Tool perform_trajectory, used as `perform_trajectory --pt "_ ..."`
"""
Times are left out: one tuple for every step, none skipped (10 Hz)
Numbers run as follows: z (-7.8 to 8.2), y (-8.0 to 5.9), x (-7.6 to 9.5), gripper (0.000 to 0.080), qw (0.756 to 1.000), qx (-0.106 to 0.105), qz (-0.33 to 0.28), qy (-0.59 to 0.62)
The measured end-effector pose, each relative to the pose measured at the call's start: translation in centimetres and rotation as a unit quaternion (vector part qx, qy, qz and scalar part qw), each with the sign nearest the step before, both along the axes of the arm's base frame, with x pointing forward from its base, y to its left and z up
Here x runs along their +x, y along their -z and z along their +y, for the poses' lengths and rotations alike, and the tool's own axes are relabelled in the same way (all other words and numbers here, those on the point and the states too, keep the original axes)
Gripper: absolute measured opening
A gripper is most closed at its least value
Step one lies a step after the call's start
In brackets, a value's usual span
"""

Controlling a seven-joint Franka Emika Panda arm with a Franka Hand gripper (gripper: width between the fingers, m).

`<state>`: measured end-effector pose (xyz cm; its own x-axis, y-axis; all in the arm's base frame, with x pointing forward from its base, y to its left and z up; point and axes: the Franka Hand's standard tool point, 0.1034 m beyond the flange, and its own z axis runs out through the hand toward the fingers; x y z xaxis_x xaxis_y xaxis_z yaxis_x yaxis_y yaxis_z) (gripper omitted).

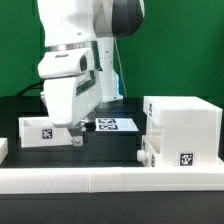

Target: Assemble drawer

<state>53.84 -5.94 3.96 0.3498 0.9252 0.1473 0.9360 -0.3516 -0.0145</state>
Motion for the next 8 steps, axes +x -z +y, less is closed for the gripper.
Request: perform_trajectory --pt "-0.2 0.0 -0.1 0.0649 0.999 0.002 0.005 0.033" --pt "-1.0 0.0 -0.7 0.0649 0.996 0.005 0.014 0.087" --pt "-1.4 -0.2 -1.1 0.0649 0.992 0.003 0.01 0.128" --pt "-1.5 -0.4 -1.7 0.0649 0.982 0.005 0.008 0.188" --pt "-1.8 -0.6 -2.4 0.0649 0.975 0.004 0.006 0.22" --pt "-2.0 -0.7 -2.9 0.0649 0.971 0.005 0.01 0.238" --pt "-2.0 -0.9 -3.0 0.0649 0.959 0.008 0.011 0.283" --pt "-1.9 -0.8 -3.0 0.0649 0.952 0.01 0.014 0.305"
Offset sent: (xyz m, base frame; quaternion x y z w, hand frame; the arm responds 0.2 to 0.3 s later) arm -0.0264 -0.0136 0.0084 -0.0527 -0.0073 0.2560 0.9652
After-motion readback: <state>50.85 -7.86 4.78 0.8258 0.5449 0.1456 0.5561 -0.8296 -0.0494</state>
